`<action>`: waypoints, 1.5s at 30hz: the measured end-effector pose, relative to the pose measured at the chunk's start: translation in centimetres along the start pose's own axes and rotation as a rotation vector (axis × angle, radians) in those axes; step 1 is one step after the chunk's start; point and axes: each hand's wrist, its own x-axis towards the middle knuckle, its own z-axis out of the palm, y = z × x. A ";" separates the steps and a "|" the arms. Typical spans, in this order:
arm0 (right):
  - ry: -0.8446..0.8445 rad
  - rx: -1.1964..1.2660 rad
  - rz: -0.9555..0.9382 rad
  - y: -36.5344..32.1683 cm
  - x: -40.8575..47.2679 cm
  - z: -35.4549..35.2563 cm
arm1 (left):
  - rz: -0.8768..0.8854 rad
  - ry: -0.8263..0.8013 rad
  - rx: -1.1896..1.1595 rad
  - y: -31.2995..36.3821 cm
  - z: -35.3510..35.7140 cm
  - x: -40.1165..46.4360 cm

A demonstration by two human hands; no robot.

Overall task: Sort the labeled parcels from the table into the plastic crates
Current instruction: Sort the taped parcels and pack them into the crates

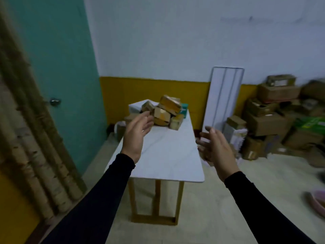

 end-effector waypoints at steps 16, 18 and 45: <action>-0.016 -0.106 0.001 5.6 31.4 -18.7 | -0.039 -0.036 0.032 -15.4 26.6 24.7; -0.080 -0.140 0.023 6.6 35.4 -19.8 | -0.067 0.013 0.043 -16.6 28.3 26.8; -0.626 -0.559 0.243 21.9 84.9 -2.1 | -0.420 0.649 0.273 -37.2 24.8 62.0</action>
